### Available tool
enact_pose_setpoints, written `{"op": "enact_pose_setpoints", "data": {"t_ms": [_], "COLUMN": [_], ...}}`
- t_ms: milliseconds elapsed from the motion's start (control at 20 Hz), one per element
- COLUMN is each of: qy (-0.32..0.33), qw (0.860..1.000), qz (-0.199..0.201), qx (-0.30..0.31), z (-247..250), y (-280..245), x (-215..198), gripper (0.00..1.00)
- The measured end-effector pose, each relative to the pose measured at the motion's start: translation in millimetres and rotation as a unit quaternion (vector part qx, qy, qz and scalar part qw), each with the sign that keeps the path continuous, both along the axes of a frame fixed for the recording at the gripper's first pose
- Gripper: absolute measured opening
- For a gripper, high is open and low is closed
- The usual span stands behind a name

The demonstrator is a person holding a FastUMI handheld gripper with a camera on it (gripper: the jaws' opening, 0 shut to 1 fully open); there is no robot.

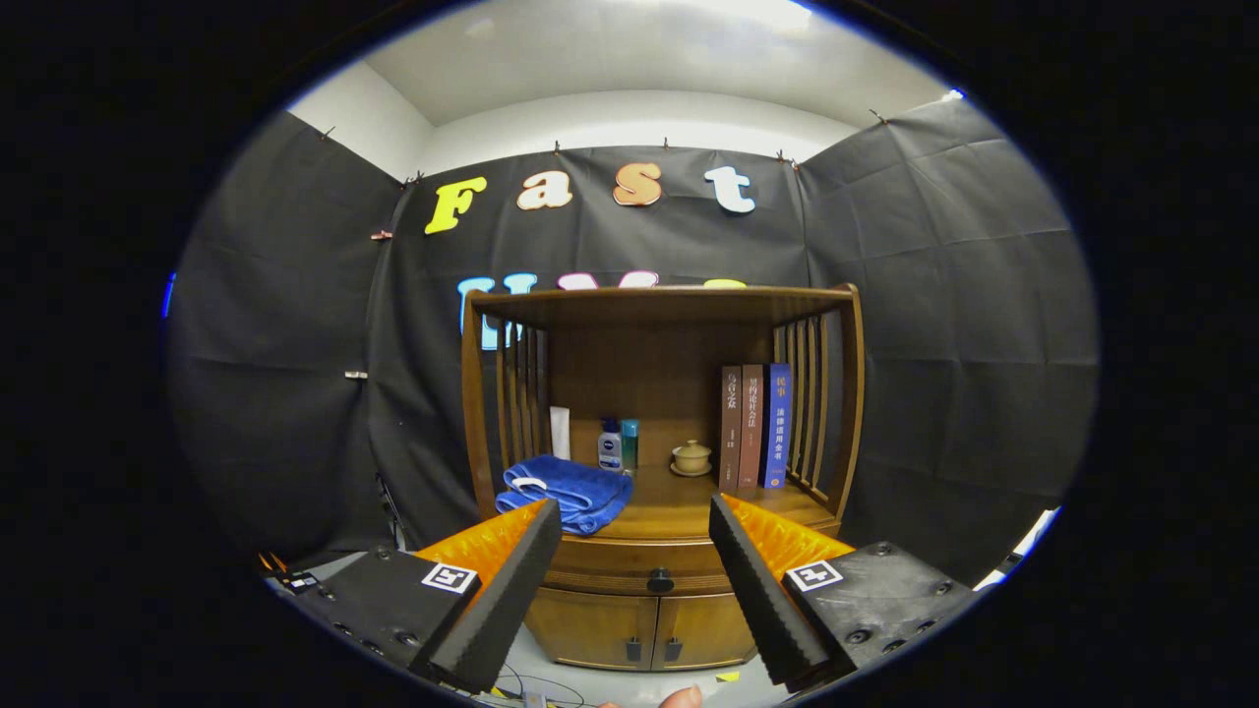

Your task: Pull open the drawer, take out the items inside it, and place them on the countertop above the cabinet.

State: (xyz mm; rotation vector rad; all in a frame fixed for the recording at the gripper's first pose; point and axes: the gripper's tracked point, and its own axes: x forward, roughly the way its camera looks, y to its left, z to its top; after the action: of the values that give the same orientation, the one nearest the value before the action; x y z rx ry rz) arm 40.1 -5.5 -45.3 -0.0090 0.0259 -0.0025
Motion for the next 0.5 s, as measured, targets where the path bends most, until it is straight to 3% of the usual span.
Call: {"op": "enact_pose_setpoints", "data": {"t_ms": [500], "qy": [0.019], "qw": [1.000], "qz": [0.001], "qx": [0.025], "z": [-107], "y": [-22], "x": [94], "gripper": [0.99]}}
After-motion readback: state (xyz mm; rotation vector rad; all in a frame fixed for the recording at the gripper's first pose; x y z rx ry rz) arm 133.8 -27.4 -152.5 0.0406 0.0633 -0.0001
